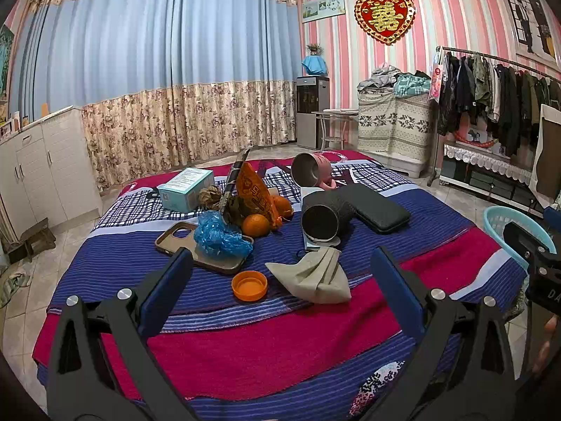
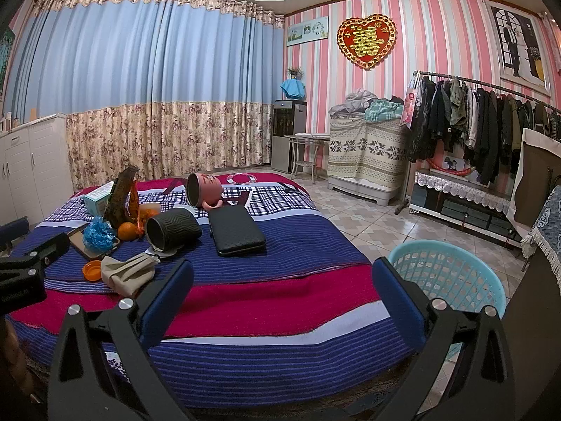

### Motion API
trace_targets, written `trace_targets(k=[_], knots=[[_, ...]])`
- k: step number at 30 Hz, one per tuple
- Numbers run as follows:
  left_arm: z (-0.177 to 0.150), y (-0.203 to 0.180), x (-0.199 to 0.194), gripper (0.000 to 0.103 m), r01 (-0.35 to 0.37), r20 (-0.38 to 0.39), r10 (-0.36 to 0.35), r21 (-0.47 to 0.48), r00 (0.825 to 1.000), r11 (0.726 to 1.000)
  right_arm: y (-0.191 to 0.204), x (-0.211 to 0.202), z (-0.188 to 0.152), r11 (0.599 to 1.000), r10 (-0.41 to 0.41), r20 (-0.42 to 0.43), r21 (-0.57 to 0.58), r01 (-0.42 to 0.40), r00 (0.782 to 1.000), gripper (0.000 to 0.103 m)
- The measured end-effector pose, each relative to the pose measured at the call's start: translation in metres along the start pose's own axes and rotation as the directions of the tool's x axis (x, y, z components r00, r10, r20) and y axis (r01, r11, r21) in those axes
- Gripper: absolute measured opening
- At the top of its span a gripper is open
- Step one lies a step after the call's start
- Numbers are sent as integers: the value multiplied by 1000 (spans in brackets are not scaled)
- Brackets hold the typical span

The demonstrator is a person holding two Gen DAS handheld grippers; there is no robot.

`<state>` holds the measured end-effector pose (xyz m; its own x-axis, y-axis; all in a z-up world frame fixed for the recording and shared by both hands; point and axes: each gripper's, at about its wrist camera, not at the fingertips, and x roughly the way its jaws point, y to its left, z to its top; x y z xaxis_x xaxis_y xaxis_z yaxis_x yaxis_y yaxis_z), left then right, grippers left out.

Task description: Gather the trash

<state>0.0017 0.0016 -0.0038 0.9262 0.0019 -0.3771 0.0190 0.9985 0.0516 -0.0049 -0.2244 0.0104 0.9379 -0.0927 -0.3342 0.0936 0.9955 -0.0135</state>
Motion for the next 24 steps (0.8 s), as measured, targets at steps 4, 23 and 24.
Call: trace_targets(k=[4,23,24], knots=[[0,0,0,98,-1,1,1,0,1000,1000,0,0,0,1000,0,-1,0,0,1000,99],[-17,19,19,98,-25,-45,24,-21,999,999,11,34,-1,997,74,-56,1,-74,996,99],[-11,23,24,98,-28,-50,27,-24,998,999,13,36,0,997,77,-64,-8,-78,995,99]])
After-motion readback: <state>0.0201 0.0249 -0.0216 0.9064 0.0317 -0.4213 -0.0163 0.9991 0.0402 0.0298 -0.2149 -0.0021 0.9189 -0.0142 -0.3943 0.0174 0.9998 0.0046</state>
